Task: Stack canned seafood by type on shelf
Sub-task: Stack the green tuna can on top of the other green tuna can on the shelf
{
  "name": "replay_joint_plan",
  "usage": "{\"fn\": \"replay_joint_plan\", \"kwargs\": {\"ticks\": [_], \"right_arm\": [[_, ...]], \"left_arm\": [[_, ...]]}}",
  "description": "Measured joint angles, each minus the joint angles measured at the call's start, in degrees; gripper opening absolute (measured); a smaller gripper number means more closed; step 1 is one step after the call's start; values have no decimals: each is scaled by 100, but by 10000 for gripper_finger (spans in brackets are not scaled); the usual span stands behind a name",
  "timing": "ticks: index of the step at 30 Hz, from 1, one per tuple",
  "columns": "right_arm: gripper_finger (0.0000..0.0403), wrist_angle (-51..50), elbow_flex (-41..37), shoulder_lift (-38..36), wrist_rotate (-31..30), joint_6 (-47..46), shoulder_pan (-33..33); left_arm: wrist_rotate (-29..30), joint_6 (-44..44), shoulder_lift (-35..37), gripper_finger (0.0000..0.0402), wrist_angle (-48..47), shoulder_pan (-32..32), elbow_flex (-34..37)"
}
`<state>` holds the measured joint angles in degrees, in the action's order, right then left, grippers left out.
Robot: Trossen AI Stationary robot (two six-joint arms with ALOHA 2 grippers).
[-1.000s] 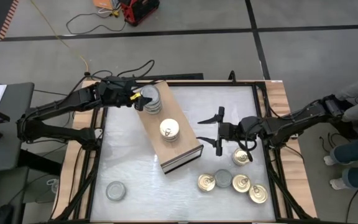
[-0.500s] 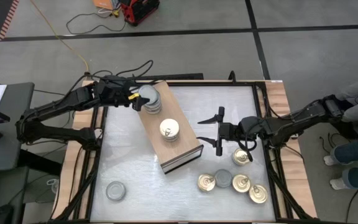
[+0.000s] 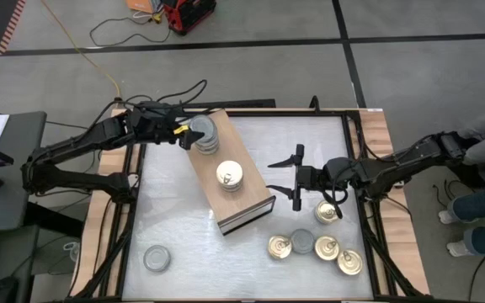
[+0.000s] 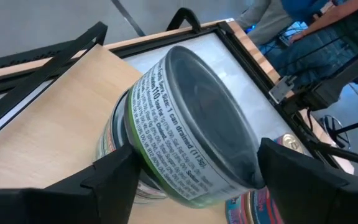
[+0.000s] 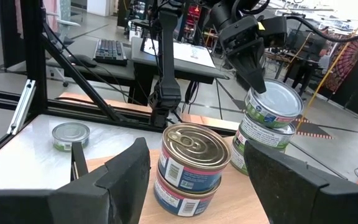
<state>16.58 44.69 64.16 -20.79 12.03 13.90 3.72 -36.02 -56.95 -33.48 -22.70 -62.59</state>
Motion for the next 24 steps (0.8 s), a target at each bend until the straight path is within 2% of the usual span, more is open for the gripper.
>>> {"fn": "replay_joint_plan", "kwargs": {"ticks": [8, 18, 24], "right_arm": [[291, 0, 0, 0, -1, 0, 1], [291, 4, 0, 0, 1, -2, 1], [291, -24, 0, 0, -1, -1, 29]], "left_arm": [[-34, 34, 23, 345, -196, 0, 0], [154, 315, 153, 347, -203, 0, -2], [146, 1206, 455, 347, -531, 42, -242]]}}
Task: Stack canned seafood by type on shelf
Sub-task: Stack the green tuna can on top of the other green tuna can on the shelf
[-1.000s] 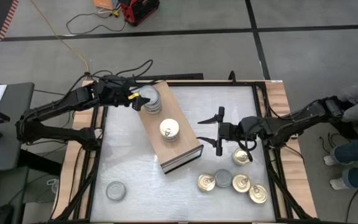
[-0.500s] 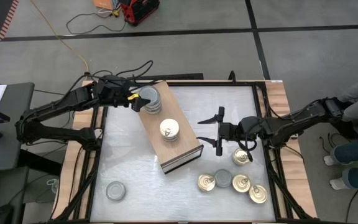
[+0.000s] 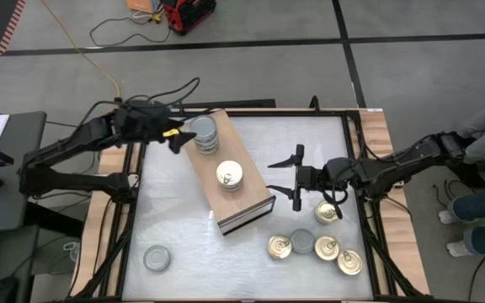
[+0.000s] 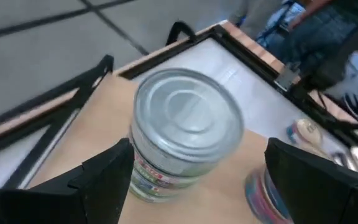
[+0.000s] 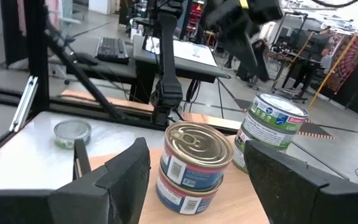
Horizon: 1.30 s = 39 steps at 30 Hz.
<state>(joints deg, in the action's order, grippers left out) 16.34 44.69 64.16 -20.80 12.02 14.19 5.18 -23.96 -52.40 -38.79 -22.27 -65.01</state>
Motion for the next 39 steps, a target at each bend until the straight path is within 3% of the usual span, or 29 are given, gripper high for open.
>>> {"fn": "replay_joint_plan", "kwargs": {"ticks": [4, 9, 15, 22, 29, 39], "right_arm": [[291, -133, 0, -26, -6, 137, 46], [291, -109, 0, -66, -34, 137, 42], [291, -269, 0, -70, -42, -364, -188], [291, -407, 0, -37, -55, -993, -395], [291, -372, 0, -31, -55, -1015, -330], [291, -211, 0, -31, -52, -918, -189]], "left_arm": [[-167, 579, 278, 347, -877, 608, -244], [366, 264, 626, 337, -1985, 2032, -27], [399, -727, 542, 302, -1867, 4056, 778], [-88, -1567, -404, 275, -1640, 5675, 968], [-239, -2474, -1395, 255, -1827, 6596, 966], [-384, -2223, -2735, 251, -1711, 6814, 961]]}}
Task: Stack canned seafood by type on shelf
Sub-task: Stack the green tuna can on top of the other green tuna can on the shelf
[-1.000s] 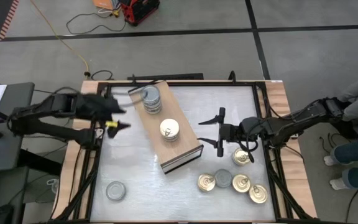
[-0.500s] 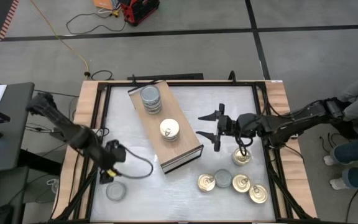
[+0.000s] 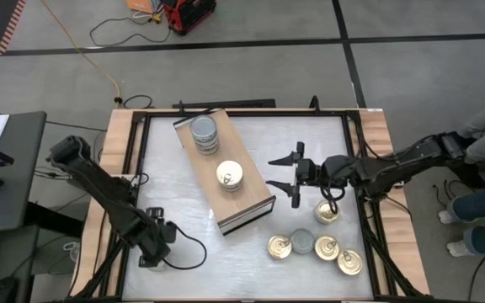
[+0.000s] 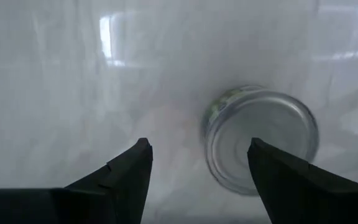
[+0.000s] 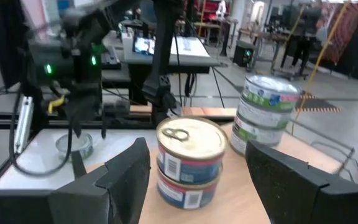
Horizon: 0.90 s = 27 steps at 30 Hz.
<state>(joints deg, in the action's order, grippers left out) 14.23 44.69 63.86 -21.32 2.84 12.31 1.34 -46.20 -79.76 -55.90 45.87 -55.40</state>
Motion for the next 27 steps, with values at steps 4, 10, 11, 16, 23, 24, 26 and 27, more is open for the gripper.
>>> {"fn": "replay_joint_plan", "kwargs": {"ticks": [4, 10, 11, 16, 23, 24, 26, 27], "right_arm": [[291, 198, 0, 0, 10, 204, 147], [291, 277, 0, 0, 20, 514, 261], [291, 285, 0, 0, 20, 527, 244], [291, 315, 0, 0, 20, 520, 125], [291, 360, 0, 0, 20, 471, 107], [291, 363, 0, 0, 22, 471, 116], [291, 361, 0, 0, 22, 469, 120], [291, 357, 0, 0, 22, 467, 121]], "left_arm": [[-166, 291, -530, 246, 303, 0, 0], [-412, 425, -936, 209, 280, -2, -4], [-417, 470, -950, 198, 263, -2, -4], [-208, 778, -941, 127, 92, -29, -7], [697, 1180, -921, 12, -382, -170, 9], [924, 1186, -921, 7, -402, -212, 9], [1349, 1091, -921, 7, -503, -304, 9], [1523, 1040, -921, 7, -567, -357, 9]]}}
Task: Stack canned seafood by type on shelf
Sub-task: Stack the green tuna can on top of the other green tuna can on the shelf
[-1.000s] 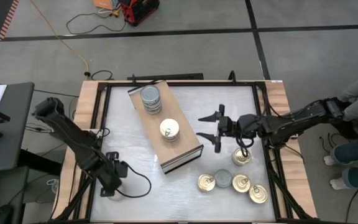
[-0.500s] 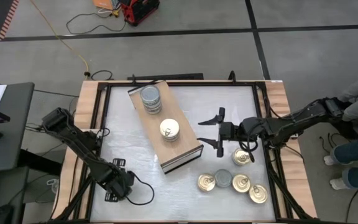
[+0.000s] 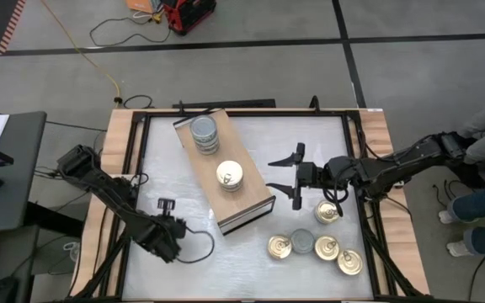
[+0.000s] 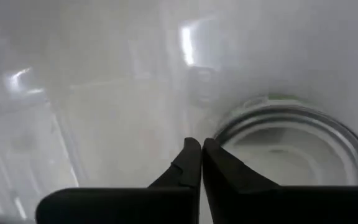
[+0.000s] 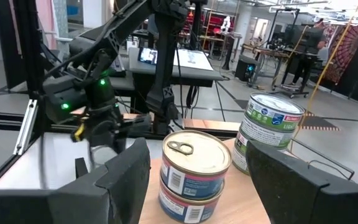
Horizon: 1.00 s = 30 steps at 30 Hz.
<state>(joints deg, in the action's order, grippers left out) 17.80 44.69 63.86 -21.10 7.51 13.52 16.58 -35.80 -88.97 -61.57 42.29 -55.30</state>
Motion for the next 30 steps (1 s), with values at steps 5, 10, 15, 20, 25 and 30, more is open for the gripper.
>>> {"fn": "replay_joint_plan", "kwargs": {"ticks": [5, 10, 15, 20, 25, 30], "right_arm": [[291, -21, 0, 27, 0, -17, 0], [291, -48, 0, 26, 0, -69, -7], [291, -47, 0, 28, 0, -145, -7], [291, -42, 0, 28, 10, -166, 96], [291, 11, 0, 28, 27, -60, 153], [291, 72, 0, 28, 24, -3, 144]], "left_arm": [[133, -297, 76, 1, -861, -114, -207], [-553, -465, 376, 2, -701, -54, -466], [-429, -1509, 520, 11, -726, -58, -380], [-238, -1537, 862, 58, -344, -52, 8], [-484, -1515, 1486, 98, 520, -216, 778], [-511, -1569, 2090, 106, 877, -386, 1385]]}}
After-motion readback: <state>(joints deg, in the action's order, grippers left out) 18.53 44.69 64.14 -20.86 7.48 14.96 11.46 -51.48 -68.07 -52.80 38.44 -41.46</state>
